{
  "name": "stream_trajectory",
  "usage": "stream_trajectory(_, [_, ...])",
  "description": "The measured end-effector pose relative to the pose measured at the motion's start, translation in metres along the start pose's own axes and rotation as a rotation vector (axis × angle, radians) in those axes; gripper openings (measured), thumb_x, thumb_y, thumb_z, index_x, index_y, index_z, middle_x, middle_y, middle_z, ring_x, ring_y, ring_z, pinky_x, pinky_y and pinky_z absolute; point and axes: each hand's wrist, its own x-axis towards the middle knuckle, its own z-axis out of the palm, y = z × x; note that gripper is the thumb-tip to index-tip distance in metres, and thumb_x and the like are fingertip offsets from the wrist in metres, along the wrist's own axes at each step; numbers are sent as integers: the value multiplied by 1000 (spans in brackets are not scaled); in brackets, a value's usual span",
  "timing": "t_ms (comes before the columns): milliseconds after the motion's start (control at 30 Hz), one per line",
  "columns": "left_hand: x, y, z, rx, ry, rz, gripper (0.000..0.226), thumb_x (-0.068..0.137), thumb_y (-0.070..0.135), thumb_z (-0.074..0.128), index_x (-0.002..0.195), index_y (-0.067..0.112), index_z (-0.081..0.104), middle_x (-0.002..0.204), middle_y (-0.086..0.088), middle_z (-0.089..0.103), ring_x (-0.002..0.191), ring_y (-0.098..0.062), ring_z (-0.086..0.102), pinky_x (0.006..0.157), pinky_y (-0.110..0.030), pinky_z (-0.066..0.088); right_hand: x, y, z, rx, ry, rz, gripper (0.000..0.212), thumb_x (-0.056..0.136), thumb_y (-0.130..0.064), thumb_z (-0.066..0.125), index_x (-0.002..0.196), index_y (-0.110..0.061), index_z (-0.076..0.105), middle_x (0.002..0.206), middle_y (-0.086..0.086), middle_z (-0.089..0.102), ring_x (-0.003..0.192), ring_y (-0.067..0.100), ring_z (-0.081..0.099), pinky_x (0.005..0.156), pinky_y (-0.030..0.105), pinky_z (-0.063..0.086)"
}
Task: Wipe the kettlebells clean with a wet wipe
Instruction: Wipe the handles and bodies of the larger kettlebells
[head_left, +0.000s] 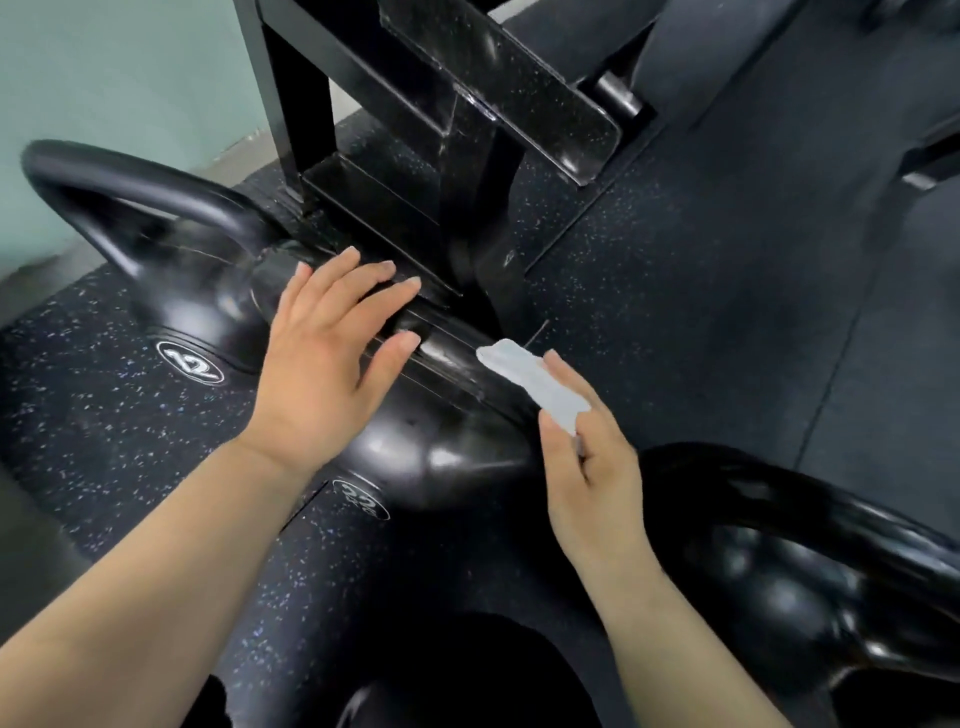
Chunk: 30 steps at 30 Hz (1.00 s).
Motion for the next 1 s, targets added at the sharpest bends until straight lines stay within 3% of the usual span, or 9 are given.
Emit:
stream_trajectory(67, [-2,-2,2,8,11,15,48,85,42,40,120,13,54,125,-13,57,127,-21,30,109,-46,12,-6,16,-1,-20,19,-104,36,87,-20,40,114,-43,44,124,-25,43,119,-16,39,101,6,29])
stream_trajectory(200, [-2,-2,5,-6,22,29,49,86,44,40,122,13,52,126,-15,55,127,-20,26,110,-45,7,-19,45,-7,104,158,310,28,87,-32,44,96,-12,61,84,-9,60,82,4,55,74,8,40])
stream_trajectory(367, [-1,-3,10,-34,65,40,40,86,38,40,122,21,45,127,-15,52,129,-20,22,109,-14,-11,-20,53,-2,430,74,617,26,95,-19,34,93,-28,59,101,-6,65,102,9,59,90,24,42])
stream_trajectory(533, [-2,-3,8,-39,66,55,43,86,37,41,122,15,49,127,-16,52,129,-20,23,108,-12,-11,-6,35,0,328,142,286,26,94,-22,37,113,-28,54,113,-11,59,114,2,51,101,18,36])
stream_trajectory(600, [-2,-4,7,-40,69,65,44,85,37,42,122,14,51,127,-16,53,129,-20,24,108,-11,-9,-7,33,4,98,93,-51,33,92,-34,34,123,-33,45,133,-22,43,126,-5,36,108,15,26])
stream_trajectory(667, [-1,-5,6,-39,68,75,44,84,38,43,121,14,52,126,-15,54,128,-20,25,108,-10,-8,-11,45,10,-156,35,-343,41,95,-37,24,134,-26,32,146,-28,17,138,4,19,115,28,18])
stream_trajectory(767, [0,-9,7,-34,78,93,41,84,38,44,121,19,49,125,-14,55,127,-20,27,109,-12,-5,-13,67,12,-330,58,-529,46,96,-38,22,141,-31,17,152,-22,-3,142,11,7,117,34,14])
stream_trajectory(900, [1,-13,11,-47,104,117,38,86,41,44,120,23,47,124,-11,54,126,-21,28,108,-14,-4,-18,77,6,-269,140,-587,43,95,-43,24,129,-25,41,151,-18,16,139,11,20,113,32,25])
stream_trajectory(1000, [1,-13,13,-55,112,118,41,88,47,40,119,22,48,124,-9,54,126,-21,28,108,-15,-4,-10,62,5,-153,251,-478,23,89,-31,49,102,-13,52,125,-13,48,123,-8,35,102,16,33])
